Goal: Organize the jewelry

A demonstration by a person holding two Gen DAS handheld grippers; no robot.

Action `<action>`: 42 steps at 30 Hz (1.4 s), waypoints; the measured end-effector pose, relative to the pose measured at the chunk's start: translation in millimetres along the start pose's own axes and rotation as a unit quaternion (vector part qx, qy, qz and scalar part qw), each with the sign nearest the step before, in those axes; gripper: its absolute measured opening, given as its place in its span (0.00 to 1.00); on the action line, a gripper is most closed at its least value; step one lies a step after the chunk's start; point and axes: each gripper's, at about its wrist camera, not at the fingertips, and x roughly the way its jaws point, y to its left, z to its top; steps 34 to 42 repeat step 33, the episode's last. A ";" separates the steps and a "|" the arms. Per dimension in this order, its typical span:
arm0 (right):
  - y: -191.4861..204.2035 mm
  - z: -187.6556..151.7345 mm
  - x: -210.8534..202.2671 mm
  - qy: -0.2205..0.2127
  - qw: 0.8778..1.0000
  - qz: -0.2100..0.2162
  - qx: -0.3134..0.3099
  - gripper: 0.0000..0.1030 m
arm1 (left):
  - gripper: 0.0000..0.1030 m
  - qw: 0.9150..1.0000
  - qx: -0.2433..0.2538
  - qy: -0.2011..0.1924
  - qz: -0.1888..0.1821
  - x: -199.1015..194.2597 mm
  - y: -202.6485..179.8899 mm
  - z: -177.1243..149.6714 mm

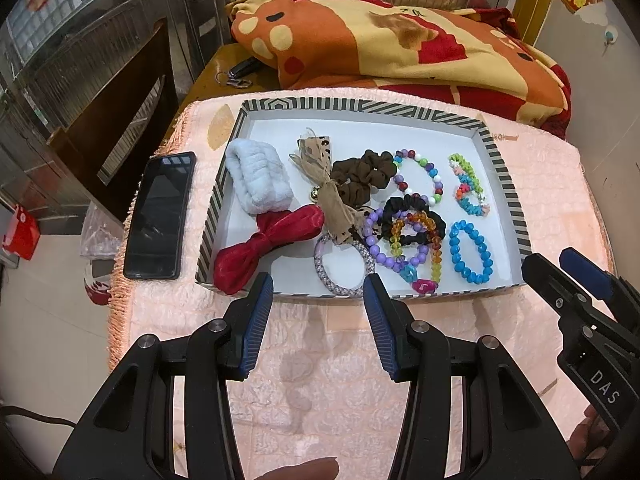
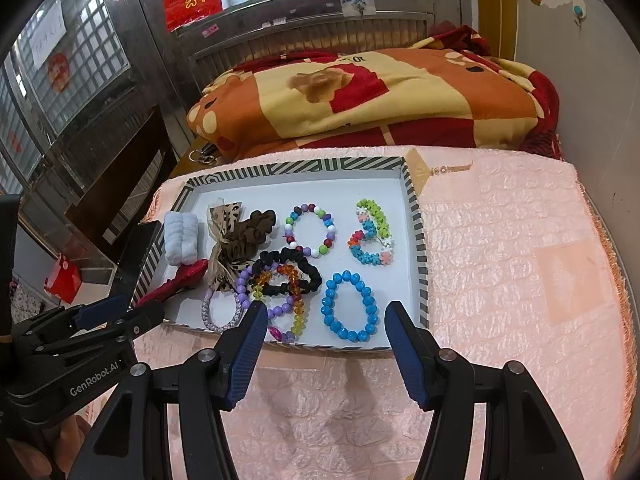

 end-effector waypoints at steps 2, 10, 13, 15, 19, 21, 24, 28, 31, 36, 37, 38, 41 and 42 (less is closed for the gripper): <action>0.5 0.1 0.3 0.000 1.000 0.000 -0.001 0.57 | 0.45 1.000 0.000 0.000 0.000 0.3 -0.2 -0.1; -0.1 0.4 3.4 0.005 1.000 0.003 0.002 0.57 | 0.45 1.000 -0.001 0.001 0.002 1.4 0.4 0.7; 0.5 0.8 3.8 0.005 1.000 0.004 0.000 0.57 | 0.45 1.000 0.000 0.001 0.002 1.7 0.4 1.2; 1.0 0.8 4.6 0.006 1.000 0.005 0.000 0.57 | 0.45 1.000 0.000 0.001 0.002 1.4 0.8 1.1; 1.9 1.0 6.5 0.008 1.000 0.008 -0.001 0.58 | 0.45 1.000 0.001 0.001 0.004 1.9 0.1 1.8; 2.6 1.0 7.0 0.009 1.000 0.009 -0.002 0.58 | 0.45 1.000 0.000 0.001 0.005 2.3 0.4 2.0; 3.8 1.0 7.8 0.010 1.000 0.009 -0.005 0.58 | 0.45 1.000 -0.001 0.003 0.005 3.6 1.3 2.0; 2.2 -0.5 9.7 0.012 1.000 0.012 -0.003 0.58 | 0.45 1.000 0.009 -0.005 0.011 3.7 0.3 1.2; -3.5 -1.4 11.3 0.013 1.000 0.012 0.002 0.58 | 0.45 1.000 0.014 -0.012 0.014 3.7 -0.2 0.5; -11.9 -0.5 11.4 0.011 1.000 0.011 0.008 0.58 | 0.45 1.000 0.015 -0.010 0.014 5.1 0.6 0.4; -11.9 -0.5 11.4 0.011 1.000 0.011 0.008 0.58 | 0.45 1.000 0.015 -0.010 0.014 5.1 0.6 0.4; -11.9 -0.5 11.4 0.011 1.000 0.011 0.008 0.58 | 0.45 1.000 0.015 -0.010 0.014 5.1 0.6 0.4; -11.9 -0.5 11.4 0.011 1.000 0.011 0.008 0.58 | 0.45 1.000 0.015 -0.010 0.014 5.1 0.6 0.4; -11.9 -0.5 11.4 0.011 1.000 0.011 0.008 0.58 | 0.45 1.000 0.015 -0.010 0.014 5.1 0.6 0.4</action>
